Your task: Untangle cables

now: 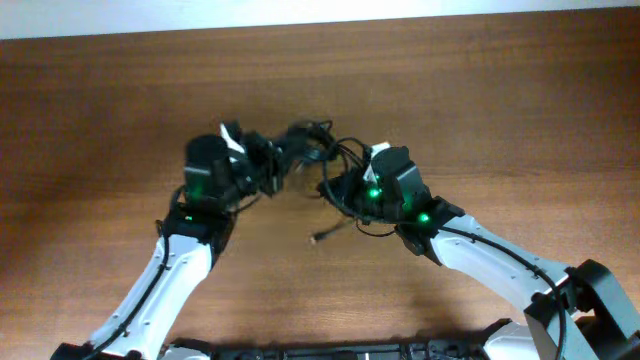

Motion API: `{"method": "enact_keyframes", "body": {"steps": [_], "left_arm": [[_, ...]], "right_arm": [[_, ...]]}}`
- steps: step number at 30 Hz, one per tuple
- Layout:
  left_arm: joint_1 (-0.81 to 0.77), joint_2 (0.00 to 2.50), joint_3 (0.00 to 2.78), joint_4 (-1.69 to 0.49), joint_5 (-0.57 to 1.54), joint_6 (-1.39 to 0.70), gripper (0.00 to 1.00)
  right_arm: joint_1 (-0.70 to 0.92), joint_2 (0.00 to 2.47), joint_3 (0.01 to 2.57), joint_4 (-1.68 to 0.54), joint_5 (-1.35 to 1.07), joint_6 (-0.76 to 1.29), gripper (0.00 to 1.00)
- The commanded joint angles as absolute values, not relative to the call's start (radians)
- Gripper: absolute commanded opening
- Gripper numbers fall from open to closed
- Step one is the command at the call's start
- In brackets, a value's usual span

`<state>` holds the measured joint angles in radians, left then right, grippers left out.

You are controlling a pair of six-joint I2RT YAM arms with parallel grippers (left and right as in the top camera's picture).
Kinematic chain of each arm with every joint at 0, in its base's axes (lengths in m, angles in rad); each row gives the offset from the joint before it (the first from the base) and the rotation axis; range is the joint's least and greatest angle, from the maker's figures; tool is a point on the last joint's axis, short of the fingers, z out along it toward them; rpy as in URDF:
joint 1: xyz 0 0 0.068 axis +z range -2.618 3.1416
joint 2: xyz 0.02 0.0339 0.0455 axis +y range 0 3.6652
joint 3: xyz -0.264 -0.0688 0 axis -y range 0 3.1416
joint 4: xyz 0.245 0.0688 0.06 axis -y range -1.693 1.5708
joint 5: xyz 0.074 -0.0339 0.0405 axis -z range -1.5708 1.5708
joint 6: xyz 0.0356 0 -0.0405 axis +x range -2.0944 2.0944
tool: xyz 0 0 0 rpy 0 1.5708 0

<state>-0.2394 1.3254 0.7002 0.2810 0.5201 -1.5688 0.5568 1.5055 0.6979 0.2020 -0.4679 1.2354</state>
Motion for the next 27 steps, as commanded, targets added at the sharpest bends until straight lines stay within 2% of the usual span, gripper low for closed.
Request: {"method": "enact_keyframes", "body": {"steps": [1,9,11,12,17,20,22,23,25,26,27], "left_arm": [[-0.186,1.308,0.721,0.470,0.527,-1.327,0.00],[-0.180,1.309,0.721,0.486,0.506,-1.314,0.00],[-0.180,1.309,0.721,0.485,0.496,-1.310,0.00],[-0.180,1.309,0.721,0.485,0.496,-1.307,0.00],[-0.180,1.309,0.721,0.460,0.490,-1.307,0.00],[-0.180,1.309,0.721,0.374,0.487,-1.333,0.00],[-0.180,1.309,0.721,0.288,0.465,-1.431,0.00],[-0.180,1.309,0.721,0.200,0.435,-1.538,0.00],[-0.180,1.309,0.721,0.099,0.422,-1.700,0.00],[-0.181,1.309,0.721,0.081,0.427,-1.760,0.00],[-0.181,1.309,0.721,0.081,0.448,-1.820,0.00]], "right_arm": [[0.561,1.484,0.701,0.113,-0.636,0.937,0.04],[0.561,1.481,0.701,-0.357,-0.551,0.555,0.05],[0.561,1.481,0.701,-0.513,-0.423,0.530,0.05],[0.561,1.481,0.702,-0.544,-0.385,0.531,0.09],[0.523,1.480,0.734,-0.571,-0.345,0.532,0.31],[0.475,1.462,0.822,-0.653,-0.429,0.531,0.33],[0.478,1.441,0.863,-0.642,-0.544,0.526,0.35],[0.488,1.426,0.883,-0.585,-0.680,0.490,0.36],[0.513,1.415,0.887,-0.475,-0.801,0.447,0.38],[0.540,1.415,0.887,-0.425,-0.804,0.403,0.45],[0.564,1.415,0.887,-0.389,-0.801,0.388,0.47]]}}
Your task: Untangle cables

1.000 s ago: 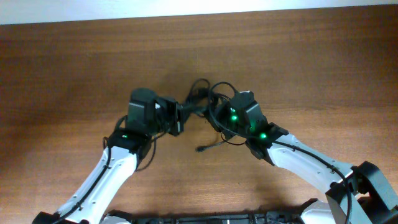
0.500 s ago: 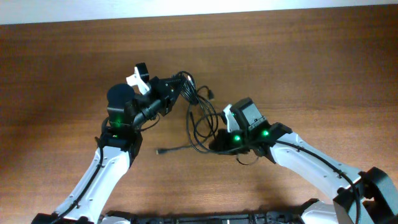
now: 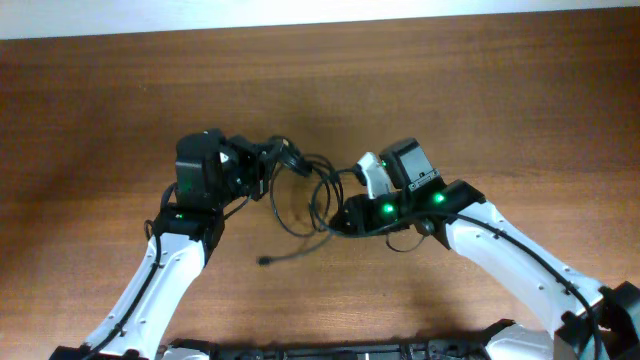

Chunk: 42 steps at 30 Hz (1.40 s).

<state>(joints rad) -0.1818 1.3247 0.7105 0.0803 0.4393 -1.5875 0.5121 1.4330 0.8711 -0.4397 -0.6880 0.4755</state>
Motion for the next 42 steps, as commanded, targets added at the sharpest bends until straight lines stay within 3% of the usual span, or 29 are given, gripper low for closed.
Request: {"method": "enact_keyframes", "body": {"steps": [1,5,7,9,11,14,17,21,25,27,36,37,39,42], "left_arm": [[-0.181,1.309,0.721,0.081,0.461,-1.851,0.00],[-0.181,1.309,0.721,0.083,0.560,-1.969,0.00],[-0.181,1.309,0.721,0.093,0.561,-1.967,0.00],[-0.180,1.309,0.721,0.144,0.561,-1.967,0.00],[-0.180,1.308,0.721,0.256,0.561,-1.968,0.00],[-0.180,1.309,0.721,0.493,0.557,-1.950,0.00],[-0.180,1.308,0.721,0.584,0.556,-1.906,0.00],[-0.180,1.309,0.721,0.583,0.519,-1.861,0.00],[-0.181,1.309,0.721,0.582,0.474,-1.861,0.00],[-0.186,1.309,0.721,0.582,0.476,-1.861,0.00],[-0.289,1.309,0.721,0.582,0.474,-1.862,0.00],[-0.295,1.308,0.721,0.582,0.475,-1.862,0.00],[-0.303,1.309,0.721,0.582,0.475,-1.863,0.00],[-0.305,1.308,0.721,0.583,0.479,-1.866,0.00]], "right_arm": [[0.586,1.415,0.887,-0.354,-0.802,0.370,0.48],[0.681,1.415,0.887,-0.159,-0.722,0.337,0.57],[0.688,1.414,0.887,-0.162,-0.728,0.337,0.63],[0.687,1.414,0.887,-0.318,-0.576,0.337,0.64],[0.684,1.414,0.887,-0.499,-0.330,0.395,0.56],[0.642,1.414,0.887,-0.719,-0.027,0.662,0.61],[0.581,1.399,0.887,-0.771,-0.068,0.687,0.63],[0.570,1.271,0.889,-0.767,-0.318,0.538,0.63],[0.570,1.007,0.889,-0.626,-0.627,0.349,0.69],[0.571,0.967,0.889,-0.503,-0.624,0.347,0.89],[0.571,1.341,0.887,-0.142,-0.565,0.266,0.87],[0.570,1.408,0.887,-0.087,-0.562,0.265,0.87],[0.571,1.470,0.887,-0.028,-0.495,0.266,0.99],[0.571,1.518,0.887,0.005,-0.293,0.265,0.99]]}}
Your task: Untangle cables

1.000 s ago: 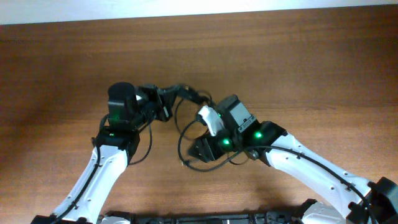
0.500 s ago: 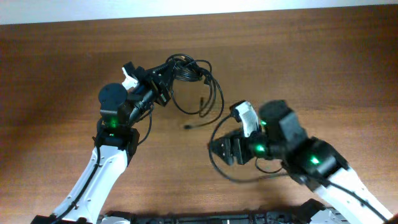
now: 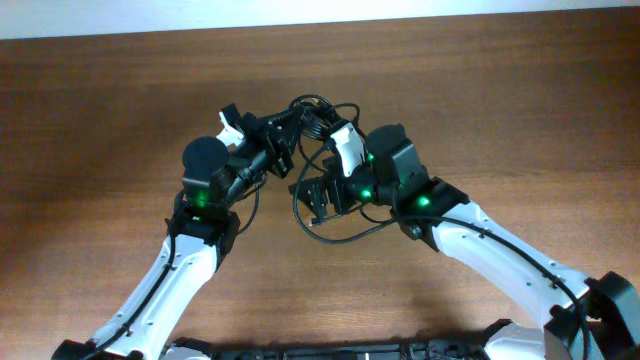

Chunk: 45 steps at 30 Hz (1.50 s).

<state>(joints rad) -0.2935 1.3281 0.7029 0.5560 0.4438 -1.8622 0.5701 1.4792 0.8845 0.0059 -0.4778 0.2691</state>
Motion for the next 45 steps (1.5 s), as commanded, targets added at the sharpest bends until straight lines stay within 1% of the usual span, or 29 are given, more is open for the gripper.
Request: {"method": "enact_keyframes", "body": {"steps": [1,5,7,9,10,12,13,16,18,19,22,24,26,27,29,31,33,35,36,37,38,39,40,41,43,45], "left_arm": [[-0.305,1.309,0.721,0.583,0.480,-1.874,0.00],[-0.305,1.308,0.721,0.600,0.500,-1.927,0.00],[-0.305,1.308,0.721,0.631,0.492,-1.927,0.00],[-0.303,1.308,0.722,0.709,0.445,-1.927,0.00],[-0.292,1.308,0.722,0.725,0.420,-1.926,0.00],[-0.277,1.308,0.722,0.725,0.421,-1.926,0.00],[-0.263,1.308,0.722,0.725,0.421,-1.926,0.00],[-0.239,1.308,0.722,0.723,0.422,-1.925,0.00],[-0.239,1.308,0.722,0.710,0.422,-1.925,0.00],[-0.239,1.308,0.722,0.689,0.421,-1.925,0.00],[-0.239,1.309,0.722,0.632,0.407,-1.924,0.00],[-0.228,1.309,0.722,0.628,0.379,-1.921,0.00],[-0.203,1.309,0.722,0.627,0.357,-1.891,0.00],[-0.181,1.309,0.722,0.627,0.331,-1.818,0.00],[-0.169,1.309,0.722,0.626,0.328,-1.769,0.00],[-0.170,1.309,0.722,0.604,0.351,-1.770,0.00],[-0.175,1.309,0.722,0.560,0.369,-1.772,0.00],[-0.199,1.308,0.722,0.548,0.387,-1.817,0.00],[-0.220,1.308,0.722,0.548,0.397,-1.880,0.00],[-0.239,1.308,0.722,0.548,0.405,-1.926,0.00],[-0.255,1.308,0.722,0.548,0.418,-1.979,0.00],[-0.268,1.308,0.722,0.553,0.424,-1.990,0.00],[-0.286,1.308,0.722,0.587,0.423,-1.990,0.00],[-0.303,1.308,0.723,0.628,0.423,-1.990,0.00],[-0.321,1.308,0.723,0.690,0.423,-1.990,0.00],[-0.331,1.306,0.723,0.706,0.427,-1.990,0.00]], "right_arm": [[0.571,1.526,0.887,0.003,-0.236,0.264,0.99],[0.571,1.538,0.887,-0.058,0.017,0.220,0.99],[0.571,1.538,0.887,-0.112,0.089,0.220,0.99],[0.571,1.538,0.887,-0.213,0.088,0.217,0.99],[0.571,1.538,0.887,-0.308,0.077,0.217,0.99],[0.571,1.538,0.887,-0.375,0.052,0.216,0.99],[0.571,1.538,0.887,-0.407,0.033,0.216,0.97],[0.571,1.538,0.887,-0.473,-0.084,0.216,0.40],[0.571,1.538,0.887,-0.467,-0.168,0.217,0.10],[0.571,1.538,0.887,-0.469,-0.222,0.216,0.04],[0.571,1.537,0.887,-0.506,-0.316,0.213,0.04],[0.571,1.530,0.887,-0.578,-0.338,0.204,0.04],[0.571,1.514,0.887,-0.651,-0.351,0.152,0.04],[0.571,1.492,0.887,-0.691,-0.369,0.115,0.04],[0.571,1.452,0.887,-0.716,-0.395,0.083,0.04],[0.570,1.401,0.887,-0.681,-0.423,0.083,0.17],[0.571,1.372,0.887,-0.591,-0.532,0.086,0.31],[0.571,1.372,0.887,-0.461,-0.668,0.086,0.53],[0.571,1.377,0.887,-0.395,-0.725,0.105,0.65],[0.571,1.382,0.887,-0.331,-0.758,0.157,0.79],[0.571,1.383,0.887,-0.282,-0.764,0.201,0.90],[0.571,1.383,0.887,-0.237,-0.758,0.200,0.94],[0.571,1.383,0.887,-0.207,-0.724,0.200,0.95],[0.571,1.383,0.887,-0.183,-0.651,0.199,0.98],[0.571,1.384,0.887,-0.160,-0.468,0.199,0.99],[0.571,1.394,0.887,-0.151,-0.315,0.186,0.99]]}}
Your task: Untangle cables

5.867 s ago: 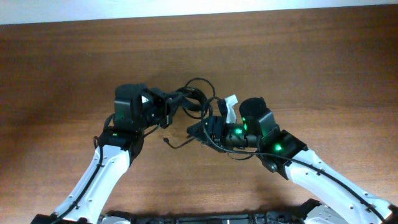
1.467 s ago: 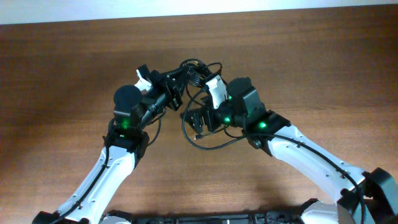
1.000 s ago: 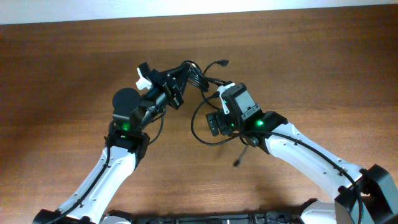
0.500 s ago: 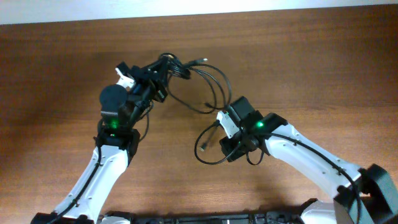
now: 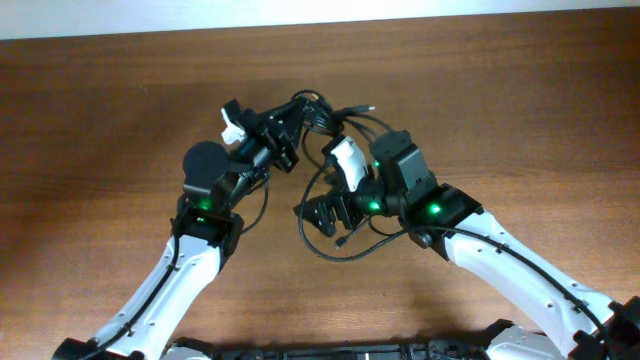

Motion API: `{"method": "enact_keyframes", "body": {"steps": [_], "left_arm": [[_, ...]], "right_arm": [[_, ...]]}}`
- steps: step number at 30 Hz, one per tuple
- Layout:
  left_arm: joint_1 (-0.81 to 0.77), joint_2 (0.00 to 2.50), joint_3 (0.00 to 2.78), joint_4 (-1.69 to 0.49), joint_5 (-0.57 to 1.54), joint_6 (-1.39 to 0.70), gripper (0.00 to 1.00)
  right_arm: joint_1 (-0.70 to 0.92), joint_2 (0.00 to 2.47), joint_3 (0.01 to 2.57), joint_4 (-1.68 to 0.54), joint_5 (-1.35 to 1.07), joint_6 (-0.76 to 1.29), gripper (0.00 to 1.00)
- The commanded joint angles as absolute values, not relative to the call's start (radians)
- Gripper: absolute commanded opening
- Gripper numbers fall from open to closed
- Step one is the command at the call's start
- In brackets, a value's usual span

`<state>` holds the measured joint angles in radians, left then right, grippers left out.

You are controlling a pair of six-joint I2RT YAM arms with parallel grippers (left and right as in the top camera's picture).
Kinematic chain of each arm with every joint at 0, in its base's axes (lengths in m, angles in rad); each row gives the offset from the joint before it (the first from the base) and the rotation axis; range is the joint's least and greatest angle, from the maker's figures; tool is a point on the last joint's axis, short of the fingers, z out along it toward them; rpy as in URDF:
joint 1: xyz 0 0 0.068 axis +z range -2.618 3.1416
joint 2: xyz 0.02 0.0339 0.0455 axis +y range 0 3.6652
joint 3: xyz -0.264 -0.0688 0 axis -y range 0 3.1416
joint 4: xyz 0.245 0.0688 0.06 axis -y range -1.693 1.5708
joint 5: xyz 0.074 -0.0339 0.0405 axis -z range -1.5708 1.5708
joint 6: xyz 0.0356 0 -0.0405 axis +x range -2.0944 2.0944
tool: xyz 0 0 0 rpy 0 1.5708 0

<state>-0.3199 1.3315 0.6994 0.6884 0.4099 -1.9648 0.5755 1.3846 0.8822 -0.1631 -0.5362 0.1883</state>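
Observation:
A tangle of black cables [image 5: 318,110] is bunched at the table's far middle. My left gripper [image 5: 288,138] reaches into its left side and is shut on the strands. From the bunch a loop of cable [image 5: 322,250] runs down and curls under my right gripper [image 5: 318,212]. That gripper sits below the bunch and appears shut on a strand, though its fingertips are partly hidden by the cable. One plug end [image 5: 342,240] dangles inside the loop, and another plug end [image 5: 366,106] sticks out to the right of the bunch.
The brown wooden table [image 5: 520,110] spreads out on all sides. A pale wall strip [image 5: 320,12] borders its far edge. Both white arms come in from the near edge, and the two wrists are close together.
My right gripper has shifted down and slightly right, away from the bunch, and the loop below it hangs lower. The left gripper has stayed at the bunch, turned slightly.
Both grippers first met at the tangle in mid-table. Then they stood apart, left and right, with cable stretched between them. Then both were further back and close together again. Now the right gripper is drawn nearer while the left holds the bunch.

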Motion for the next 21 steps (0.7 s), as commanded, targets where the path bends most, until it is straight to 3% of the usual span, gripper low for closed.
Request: {"method": "enact_keyframes", "body": {"steps": [1,7,9,14,16,17,18,21], "left_arm": [[-0.331,1.306,0.723,0.706,0.434,-1.990,0.00],[-0.331,1.306,0.723,0.707,0.441,-1.990,0.00],[-0.331,1.306,0.723,0.706,0.442,-1.990,0.00],[-0.331,1.306,0.723,0.706,0.450,-1.990,0.00],[-0.331,1.306,0.723,0.706,0.449,-1.990,0.00],[-0.331,1.306,0.723,0.705,0.449,-1.990,0.00],[-0.331,1.307,0.723,0.702,0.441,-1.990,0.00],[-0.331,1.307,0.723,0.686,0.406,-1.989,0.00]], "right_arm": [[0.571,1.399,0.887,-0.148,-0.274,0.165,0.99],[0.617,1.517,0.887,-0.099,-0.110,-0.223,0.99],[0.644,1.573,0.887,-0.014,0.071,-0.258,0.99],[0.648,1.726,0.887,0.188,0.091,-0.258,0.98],[0.648,1.759,0.887,0.193,0.086,-0.258,0.57],[0.649,1.758,0.887,0.186,0.064,-0.254,0.16],[0.651,1.748,0.887,0.178,0.008,-0.253,0.04],[0.678,1.668,0.887,0.095,-0.128,-0.163,0.04]]}}
